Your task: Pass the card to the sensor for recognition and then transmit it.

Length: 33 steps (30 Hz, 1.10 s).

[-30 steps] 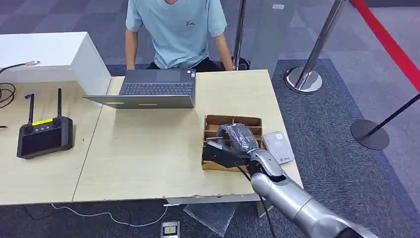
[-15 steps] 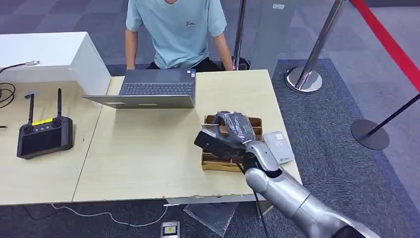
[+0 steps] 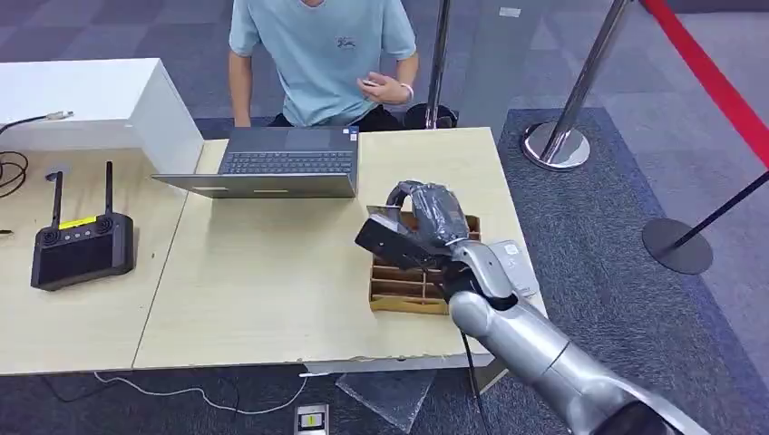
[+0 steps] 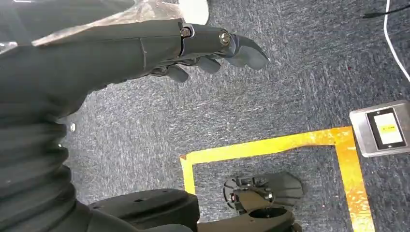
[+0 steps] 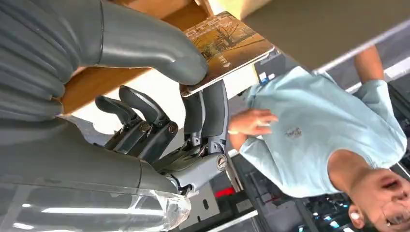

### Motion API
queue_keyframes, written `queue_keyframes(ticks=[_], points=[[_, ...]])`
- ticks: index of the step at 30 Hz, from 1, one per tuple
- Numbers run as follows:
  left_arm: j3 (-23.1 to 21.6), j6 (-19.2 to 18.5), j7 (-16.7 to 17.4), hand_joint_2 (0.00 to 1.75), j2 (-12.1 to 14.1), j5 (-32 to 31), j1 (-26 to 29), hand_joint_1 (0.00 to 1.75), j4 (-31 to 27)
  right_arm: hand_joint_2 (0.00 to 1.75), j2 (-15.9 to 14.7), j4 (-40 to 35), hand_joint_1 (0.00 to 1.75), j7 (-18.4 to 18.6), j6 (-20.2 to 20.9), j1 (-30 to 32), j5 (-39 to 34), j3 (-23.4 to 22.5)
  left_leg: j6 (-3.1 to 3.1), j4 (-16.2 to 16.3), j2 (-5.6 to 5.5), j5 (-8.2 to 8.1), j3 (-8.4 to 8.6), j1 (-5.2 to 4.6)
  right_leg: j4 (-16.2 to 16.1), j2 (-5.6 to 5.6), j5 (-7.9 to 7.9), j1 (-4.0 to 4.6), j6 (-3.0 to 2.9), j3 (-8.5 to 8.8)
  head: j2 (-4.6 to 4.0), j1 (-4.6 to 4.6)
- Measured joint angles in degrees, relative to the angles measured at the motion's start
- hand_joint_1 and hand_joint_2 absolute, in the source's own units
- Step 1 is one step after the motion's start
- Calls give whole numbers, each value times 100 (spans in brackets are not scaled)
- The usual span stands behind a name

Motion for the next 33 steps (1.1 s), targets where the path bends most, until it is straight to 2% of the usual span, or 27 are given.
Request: queue_keyframes(ticks=[2, 9, 17, 26, 33], points=[[-2, 0, 7, 175, 0, -9, -17, 0, 0, 175, 31, 50, 175, -13, 2, -122, -66, -35, 0, 0, 0, 0, 0, 0, 0, 0, 0, 0, 0, 0, 0, 2], [-30, -37, 83, 175, -2, -52, -112, 0, 0, 175, 197, 784, 175, -572, -35, -826, -424, -98, -1, 0, -1, 1, 1, 0, 3, 0, 1, 1, -1, 0, 0, 0], [-50, -48, 107, 175, -2, -92, -163, 0, 0, 175, 328, 1654, 175, -885, -122, -1417, -518, -131, -1, 0, -2, 1, -1, 0, 3, -1, 0, 0, 0, -2, 0, 2], [-61, -72, 118, 175, -20, -116, -203, 0, 0, 175, 492, 2512, 175, -990, -125, -2018, -199, -68, -1, 0, -1, 1, 0, 1, 4, 0, 1, 1, -1, -2, 0, 0], [-98, -90, 116, 175, -39, -100, -201, 0, 0, 175, 671, 2940, 175, -986, -116, -2208, -113, 15, -1, 0, -1, 1, -1, 1, 4, 0, 1, 1, -1, -3, 0, 0]])
